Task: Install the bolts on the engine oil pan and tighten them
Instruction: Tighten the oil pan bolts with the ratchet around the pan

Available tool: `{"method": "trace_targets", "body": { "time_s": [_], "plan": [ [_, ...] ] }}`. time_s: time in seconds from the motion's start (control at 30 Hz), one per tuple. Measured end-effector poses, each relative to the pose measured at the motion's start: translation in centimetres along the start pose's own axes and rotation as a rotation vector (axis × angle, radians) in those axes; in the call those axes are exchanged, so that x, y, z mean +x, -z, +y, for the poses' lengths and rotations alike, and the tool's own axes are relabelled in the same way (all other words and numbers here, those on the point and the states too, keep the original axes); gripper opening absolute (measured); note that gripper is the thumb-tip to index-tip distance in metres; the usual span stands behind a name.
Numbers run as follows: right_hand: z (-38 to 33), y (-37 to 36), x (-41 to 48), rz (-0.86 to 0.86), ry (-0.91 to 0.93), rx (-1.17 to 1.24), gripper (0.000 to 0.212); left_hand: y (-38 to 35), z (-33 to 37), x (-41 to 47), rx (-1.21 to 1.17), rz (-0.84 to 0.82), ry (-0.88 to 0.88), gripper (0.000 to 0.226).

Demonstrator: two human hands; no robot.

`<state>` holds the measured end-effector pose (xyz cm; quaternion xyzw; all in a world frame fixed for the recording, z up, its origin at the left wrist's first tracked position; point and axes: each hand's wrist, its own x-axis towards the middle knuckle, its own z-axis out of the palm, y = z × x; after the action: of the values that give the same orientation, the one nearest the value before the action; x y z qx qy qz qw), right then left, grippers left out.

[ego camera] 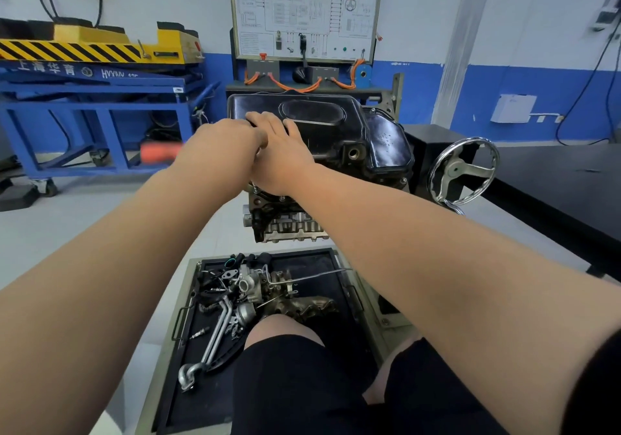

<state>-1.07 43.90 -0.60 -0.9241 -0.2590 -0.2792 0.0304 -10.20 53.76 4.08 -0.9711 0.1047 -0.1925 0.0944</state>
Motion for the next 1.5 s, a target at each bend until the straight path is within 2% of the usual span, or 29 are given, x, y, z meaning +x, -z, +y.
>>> {"method": "trace_targets", "body": {
  "time_s": [0.07,0.17,0.27,0.4,0.47,0.53,0.63,0.7,0.8,0.87,0.97,1.03,1.13,1.3,1.4,1.5],
  "plan": [
    [0.0,0.0,0.2,0.019,0.011,-0.024,0.065,0.1,-0.3,-0.2,0.069,-0.008,-0.095,0.046],
    [0.6,0.8,0.5,0.039,0.061,-0.031,0.066,-0.6,-0.6,0.0,0.092,0.092,-0.153,0.039],
    [1.1,1.0,0.7,0.035,0.112,-0.087,0.063,-0.6,-0.5,-0.1,-0.039,0.14,-0.037,0.025],
    [0.9,-0.2,0.4,0.044,0.097,-0.19,0.063,-0.8,0.4,-0.3,-0.088,0.215,0.089,0.024],
    [0.8,-0.4,0.4,0.075,0.072,-0.146,0.06,-0.8,0.6,0.1,-0.025,0.18,0.043,0.023],
    [0.7,-0.2,0.6,0.088,0.048,-0.108,0.059,-0.5,0.4,0.2,0.057,0.111,-0.026,0.036],
    [0.6,0.9,1.4,0.026,0.099,-0.112,0.068,-0.7,-0.3,0.4,0.163,0.119,-0.129,0.037],
    [0.9,1.6,1.8,0.005,0.146,-0.097,0.072,-0.8,-0.5,0.6,0.151,0.129,-0.151,0.036],
    [1.1,1.2,1.7,0.037,0.19,-0.081,0.068,-1.0,-0.8,0.8,0.047,0.14,-0.063,0.035],
    [1.2,0.8,1.8,0.007,0.18,-0.077,0.072,-1.0,-0.7,0.6,-0.024,0.16,0.049,0.034],
    [1.4,0.6,2.0,-0.05,0.157,-0.068,0.082,-1.5,0.4,0.2,-0.079,0.197,0.206,0.046],
    [1.3,0.5,2.0,-0.045,0.142,-0.042,0.084,-1.9,0.8,0.4,-0.067,0.216,0.244,0.045],
    [1.3,0.2,2.0,0.024,0.096,0.05,0.076,-1.7,0.3,0.4,-0.002,0.174,0.155,0.041],
    [1.1,0.8,1.7,0.073,0.139,0.078,0.075,-1.3,-1.5,0.9,0.088,0.143,0.011,0.049],
    [1.0,0.8,1.8,0.042,0.119,0.038,0.069,-1.1,-2.0,1.3,0.091,0.168,-0.012,0.042],
    [1.1,0.5,1.8,0.014,0.156,-0.101,0.062,-1.2,-1.5,1.3,0.06,0.223,0.076,0.04]
  ]
}}
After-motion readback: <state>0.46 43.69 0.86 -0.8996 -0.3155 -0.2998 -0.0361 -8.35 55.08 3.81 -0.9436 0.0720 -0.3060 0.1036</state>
